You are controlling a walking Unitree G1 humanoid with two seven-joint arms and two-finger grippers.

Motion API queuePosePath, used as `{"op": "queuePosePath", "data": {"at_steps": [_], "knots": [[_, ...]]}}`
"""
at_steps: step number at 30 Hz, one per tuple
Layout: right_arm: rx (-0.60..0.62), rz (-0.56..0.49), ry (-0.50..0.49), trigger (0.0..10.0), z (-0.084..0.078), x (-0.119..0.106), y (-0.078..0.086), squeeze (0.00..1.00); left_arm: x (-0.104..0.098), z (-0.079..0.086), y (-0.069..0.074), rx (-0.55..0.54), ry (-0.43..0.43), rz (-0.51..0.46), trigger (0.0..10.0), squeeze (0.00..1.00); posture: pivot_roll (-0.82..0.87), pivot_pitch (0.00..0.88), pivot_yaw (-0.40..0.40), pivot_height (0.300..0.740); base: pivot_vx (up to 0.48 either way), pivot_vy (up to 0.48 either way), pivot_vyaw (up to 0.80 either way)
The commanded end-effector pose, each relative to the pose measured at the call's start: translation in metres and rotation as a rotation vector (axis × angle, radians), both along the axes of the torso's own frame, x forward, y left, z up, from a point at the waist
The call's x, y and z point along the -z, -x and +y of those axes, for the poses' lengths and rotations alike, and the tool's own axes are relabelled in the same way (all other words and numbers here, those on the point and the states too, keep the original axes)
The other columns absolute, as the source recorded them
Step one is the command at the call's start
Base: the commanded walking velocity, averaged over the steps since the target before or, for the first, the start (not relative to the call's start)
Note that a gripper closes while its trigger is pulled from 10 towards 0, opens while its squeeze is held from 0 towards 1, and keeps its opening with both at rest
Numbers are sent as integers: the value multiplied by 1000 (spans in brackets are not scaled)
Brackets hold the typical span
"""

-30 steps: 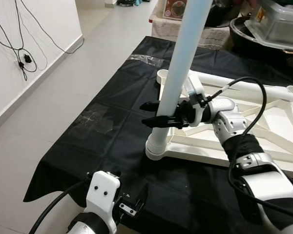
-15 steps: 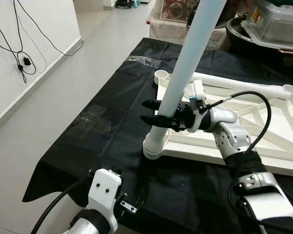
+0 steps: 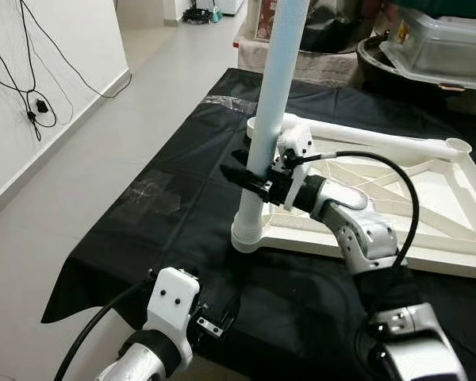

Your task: Building children table

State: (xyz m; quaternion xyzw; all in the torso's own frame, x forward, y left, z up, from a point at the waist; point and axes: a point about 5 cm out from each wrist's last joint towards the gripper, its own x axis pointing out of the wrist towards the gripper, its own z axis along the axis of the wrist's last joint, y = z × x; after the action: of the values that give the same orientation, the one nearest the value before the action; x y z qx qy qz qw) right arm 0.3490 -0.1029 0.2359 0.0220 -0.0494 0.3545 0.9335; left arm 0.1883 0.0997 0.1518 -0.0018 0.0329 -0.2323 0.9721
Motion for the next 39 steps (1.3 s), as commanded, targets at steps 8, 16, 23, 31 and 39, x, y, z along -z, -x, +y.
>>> {"op": "queuePosePath", "data": {"at_steps": [8, 16, 23, 31, 39], "knots": [[577, 130, -25, 10000, -39, 39, 8, 0, 7, 1, -3, 0, 2, 10, 10000, 0, 190, 103, -64, 740, 0, 0, 0], [765, 63, -42, 10000, -27, 32, 22, 0, 9, 0, -4, 11, -3, 9, 10000, 0, 200, 98, -61, 740, 0, 0, 0], [968, 54, -33, 10000, -7, 24, 24, 0, 11, 2, -5, 12, -4, 8, 10000, 0, 205, 103, -58, 740, 0, 0, 0], [1113, 138, -126, 10000, 12, 21, 27, 0, 11, 3, -5, 12, -4, 8, 10000, 0, 209, 106, -60, 740, 0, 0, 0], [1161, 214, -199, 10000, 21, 19, 27, 0, 11, 3, -4, 15, -4, 10, 10000, 0, 215, 114, -60, 740, 0, 0, 0]]}}
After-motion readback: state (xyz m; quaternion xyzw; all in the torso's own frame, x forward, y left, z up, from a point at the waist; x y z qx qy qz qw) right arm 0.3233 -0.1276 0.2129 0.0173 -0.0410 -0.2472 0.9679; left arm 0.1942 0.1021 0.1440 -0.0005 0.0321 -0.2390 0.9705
